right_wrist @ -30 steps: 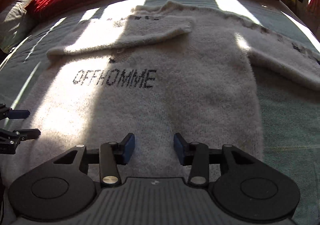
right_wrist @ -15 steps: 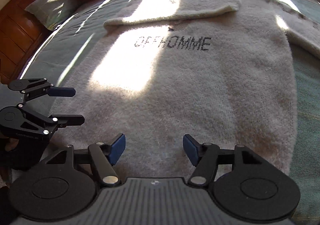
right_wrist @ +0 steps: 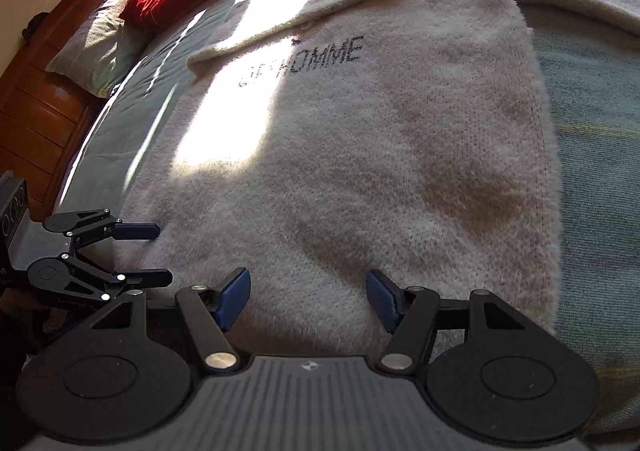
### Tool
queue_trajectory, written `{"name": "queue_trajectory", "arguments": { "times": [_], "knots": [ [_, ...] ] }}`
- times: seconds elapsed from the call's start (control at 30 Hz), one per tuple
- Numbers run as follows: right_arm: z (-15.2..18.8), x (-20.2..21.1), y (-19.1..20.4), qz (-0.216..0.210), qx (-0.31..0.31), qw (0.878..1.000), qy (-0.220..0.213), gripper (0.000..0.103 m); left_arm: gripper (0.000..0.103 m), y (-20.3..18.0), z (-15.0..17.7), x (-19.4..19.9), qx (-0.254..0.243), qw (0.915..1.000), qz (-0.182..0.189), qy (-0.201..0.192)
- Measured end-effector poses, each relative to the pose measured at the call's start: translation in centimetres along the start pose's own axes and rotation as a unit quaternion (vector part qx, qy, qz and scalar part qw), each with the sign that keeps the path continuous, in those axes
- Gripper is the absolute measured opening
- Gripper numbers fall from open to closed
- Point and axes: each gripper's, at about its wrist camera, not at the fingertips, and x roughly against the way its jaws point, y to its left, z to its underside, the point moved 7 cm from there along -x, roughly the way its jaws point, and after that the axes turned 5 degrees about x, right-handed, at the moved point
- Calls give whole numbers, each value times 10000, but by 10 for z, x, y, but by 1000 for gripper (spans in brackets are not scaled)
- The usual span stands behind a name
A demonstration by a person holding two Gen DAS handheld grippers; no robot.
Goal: Fold clothes
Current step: 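Raise both open tools above the sweater, viewing it whole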
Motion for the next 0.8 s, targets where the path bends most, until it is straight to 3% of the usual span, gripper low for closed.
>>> {"name": "queue_trajectory", "arguments": {
  "times": [0.2, 0.33, 0.43, 0.57, 0.7, 0.8],
  "knots": [
    [-41, 8, -5, 498, 267, 9971, -518, 75, 73, -9, -62, 3, -13, 9985, -147, -527],
    [-49, -12, -15, 773, 221, 9958, -442, 77, 73, -14, -106, -5, 324, 9959, -119, -831],
    [-39, -24, -19, 877, 221, 9952, -384, 81, 73, -17, -117, -23, 622, 9947, -56, -817],
    [-27, -28, -12, 789, 415, 9951, -420, 103, 73, -17, -102, -52, 884, 9948, -164, -468],
    [-18, -33, -8, 928, 694, 9922, -456, 103, 73, -16, -80, -57, 1023, 9937, -195, -421],
    [-17, -33, -11, 912, 562, 9927, -549, 103, 76, -15, -67, -53, 1152, 9922, -188, -434]
  ]
}}
